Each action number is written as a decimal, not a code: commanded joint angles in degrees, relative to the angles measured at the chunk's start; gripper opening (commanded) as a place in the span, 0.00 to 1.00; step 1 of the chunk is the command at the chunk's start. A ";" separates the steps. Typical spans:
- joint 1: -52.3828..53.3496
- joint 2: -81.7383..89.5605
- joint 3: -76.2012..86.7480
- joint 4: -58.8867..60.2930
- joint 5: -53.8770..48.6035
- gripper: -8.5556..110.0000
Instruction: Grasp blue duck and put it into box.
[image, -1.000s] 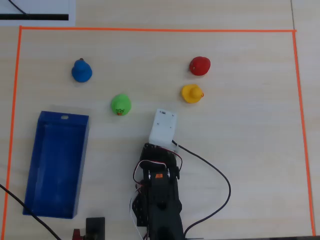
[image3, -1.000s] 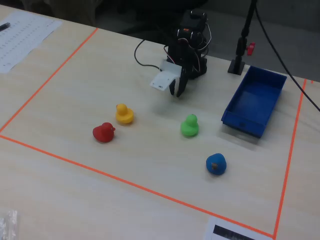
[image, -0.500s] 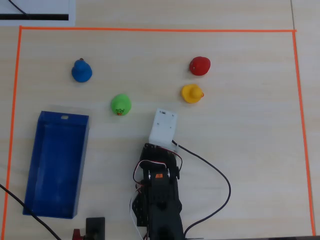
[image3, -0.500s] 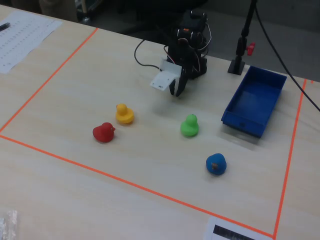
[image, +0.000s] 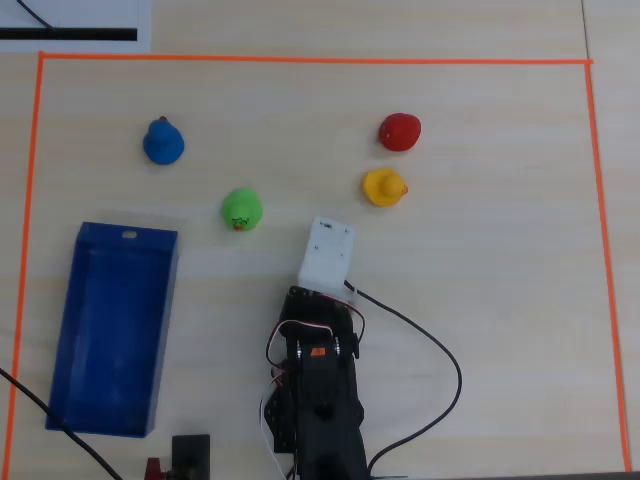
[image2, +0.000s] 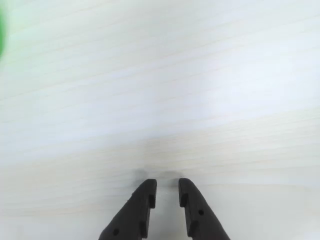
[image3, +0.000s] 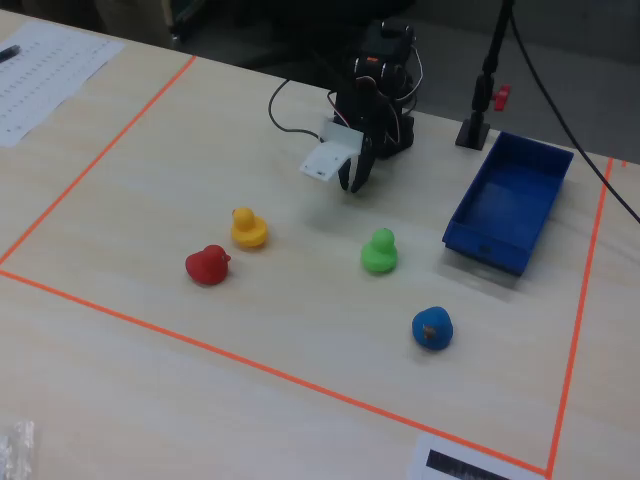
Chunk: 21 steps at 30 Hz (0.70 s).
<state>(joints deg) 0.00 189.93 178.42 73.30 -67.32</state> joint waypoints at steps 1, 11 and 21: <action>-0.53 -0.18 -0.18 -1.05 0.97 0.08; -0.53 -34.54 -46.85 2.11 0.18 0.19; -18.90 -91.49 -101.34 2.55 12.83 0.35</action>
<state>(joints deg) -14.77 124.01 104.06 76.46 -56.78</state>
